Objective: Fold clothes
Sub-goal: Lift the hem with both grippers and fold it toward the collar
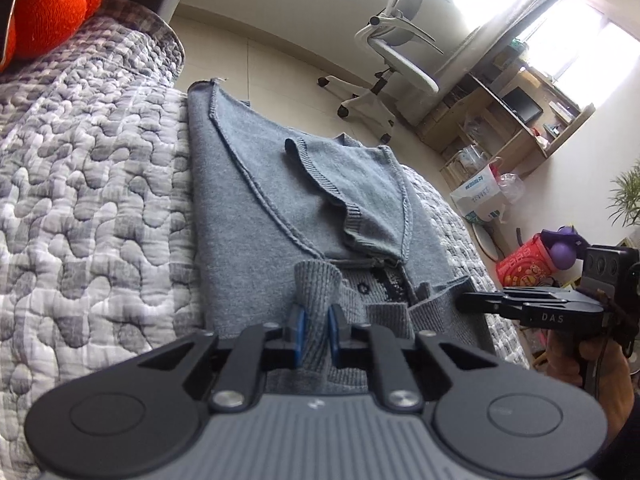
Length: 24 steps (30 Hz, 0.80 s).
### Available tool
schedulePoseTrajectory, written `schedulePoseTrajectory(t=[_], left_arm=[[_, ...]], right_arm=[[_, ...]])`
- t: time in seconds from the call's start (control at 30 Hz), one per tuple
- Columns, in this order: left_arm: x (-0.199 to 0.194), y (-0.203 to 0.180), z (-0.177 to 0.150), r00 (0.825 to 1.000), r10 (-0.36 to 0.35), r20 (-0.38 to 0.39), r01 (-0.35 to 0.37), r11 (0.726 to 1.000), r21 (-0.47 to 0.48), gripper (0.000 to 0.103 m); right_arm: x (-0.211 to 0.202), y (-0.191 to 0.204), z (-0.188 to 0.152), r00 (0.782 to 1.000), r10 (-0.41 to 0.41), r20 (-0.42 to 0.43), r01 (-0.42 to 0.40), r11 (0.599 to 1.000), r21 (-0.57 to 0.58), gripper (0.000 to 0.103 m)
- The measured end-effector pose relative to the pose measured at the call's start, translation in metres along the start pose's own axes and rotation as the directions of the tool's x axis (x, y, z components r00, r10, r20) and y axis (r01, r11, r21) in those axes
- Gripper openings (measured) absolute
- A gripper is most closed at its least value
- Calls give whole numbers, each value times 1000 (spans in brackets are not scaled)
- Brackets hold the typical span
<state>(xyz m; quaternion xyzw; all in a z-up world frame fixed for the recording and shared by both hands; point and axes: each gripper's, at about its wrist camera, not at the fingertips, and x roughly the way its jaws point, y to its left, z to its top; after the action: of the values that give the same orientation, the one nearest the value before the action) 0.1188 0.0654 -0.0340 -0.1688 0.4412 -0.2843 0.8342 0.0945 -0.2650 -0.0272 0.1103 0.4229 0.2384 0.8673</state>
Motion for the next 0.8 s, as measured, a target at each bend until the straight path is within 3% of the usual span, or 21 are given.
schedulePoseTrajectory(t=[0.07,0.13,0.17,0.53,0.7,0.8], left_arm=[[1,1,0,1000,-18,-13,18,1000,-11,16],[2,2,-1,999,-22,-23,22,1000,-17,41],[2,0,-2,999,-26,-24,26,1000,-6,52],[14,-15,-3,999,-6,-45,11,994,109,49],[8,-16,-3,999,5,-38,0,990,140,23],[1,-16,-2,1000,-6,-19,9,988,154,22]], right_arm=[[-1,-1,0,1000,17,5,-17,1000,13,11],[-1,-2,0,999,32,4,-32,999,23,12],[0,-3,0,999,37,-3,-37,999,27,18],[7,-4,-6,998,51,-31,-50,998,23,21],[6,-2,-6,998,53,-21,-53,999,11,21],[0,2,-5,997,78,-3,-78,997,-4,21]])
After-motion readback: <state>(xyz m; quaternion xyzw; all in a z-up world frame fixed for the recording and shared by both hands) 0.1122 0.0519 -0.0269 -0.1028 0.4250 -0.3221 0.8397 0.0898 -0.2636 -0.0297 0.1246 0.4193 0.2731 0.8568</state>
